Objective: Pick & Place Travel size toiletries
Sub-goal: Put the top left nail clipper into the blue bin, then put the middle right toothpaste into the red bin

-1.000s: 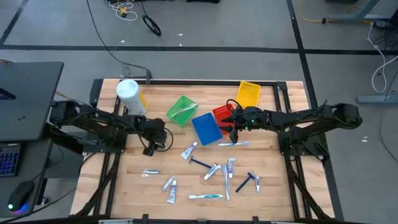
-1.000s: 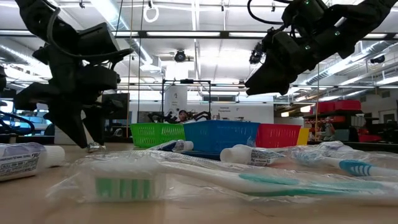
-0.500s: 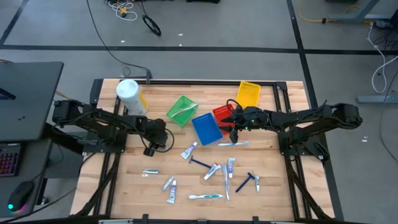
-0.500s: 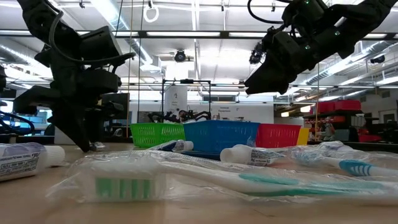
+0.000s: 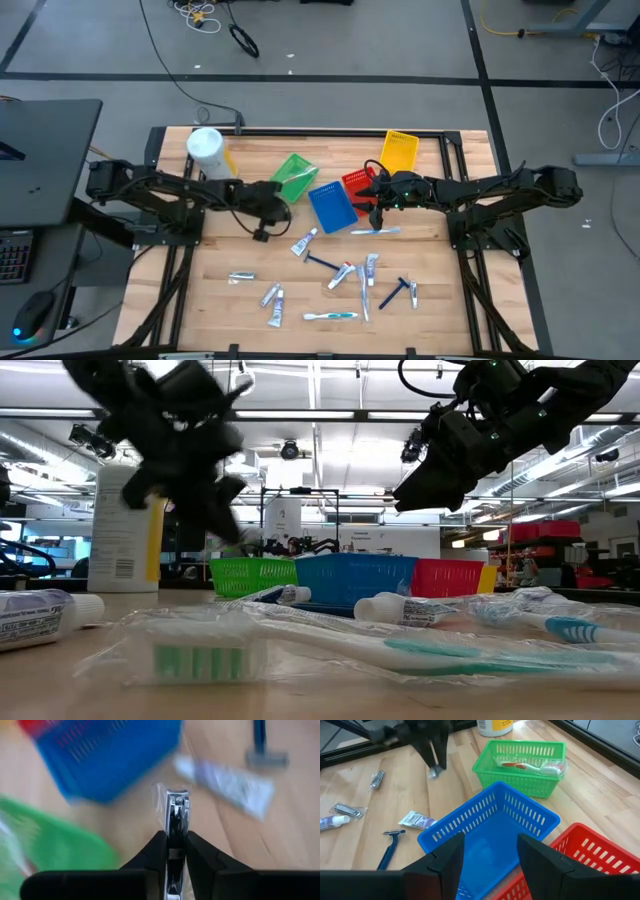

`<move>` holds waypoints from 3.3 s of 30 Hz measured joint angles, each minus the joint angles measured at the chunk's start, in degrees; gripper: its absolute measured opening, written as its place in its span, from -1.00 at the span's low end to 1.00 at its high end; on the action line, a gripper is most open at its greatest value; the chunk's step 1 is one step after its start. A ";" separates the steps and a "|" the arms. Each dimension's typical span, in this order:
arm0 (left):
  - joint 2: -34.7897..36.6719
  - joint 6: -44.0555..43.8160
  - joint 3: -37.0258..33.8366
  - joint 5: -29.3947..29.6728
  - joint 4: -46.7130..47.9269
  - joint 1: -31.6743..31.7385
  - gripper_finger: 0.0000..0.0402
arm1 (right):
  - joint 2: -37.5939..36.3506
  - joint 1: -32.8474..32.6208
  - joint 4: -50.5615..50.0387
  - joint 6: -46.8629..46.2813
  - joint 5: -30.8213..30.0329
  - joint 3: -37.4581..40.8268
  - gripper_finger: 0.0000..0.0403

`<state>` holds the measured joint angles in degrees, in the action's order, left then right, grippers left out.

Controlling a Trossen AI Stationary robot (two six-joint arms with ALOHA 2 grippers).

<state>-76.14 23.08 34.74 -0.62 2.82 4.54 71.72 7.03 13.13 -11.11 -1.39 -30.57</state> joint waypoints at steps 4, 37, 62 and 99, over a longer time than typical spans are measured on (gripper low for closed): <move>-1.02 3.61 6.34 0.54 -0.32 1.12 -0.70 | 0.00 0.00 0.00 0.01 -0.01 0.00 -0.04; -34.55 -2.64 33.86 5.59 9.43 8.87 -0.55 | -0.02 0.04 -1.75 2.56 -0.31 0.00 -0.04; -21.52 -4.04 33.36 -0.44 16.05 8.87 -0.12 | 0.00 0.00 -2.16 3.02 -1.39 0.00 -0.04; -8.85 -24.97 1.46 7.21 -13.67 -5.36 -0.12 | 3.75 -22.26 -24.22 -41.36 4.61 -0.02 -0.05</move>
<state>-84.99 -1.90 36.21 6.59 -10.85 -0.82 75.47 -15.23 -11.10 -52.47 3.22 -30.59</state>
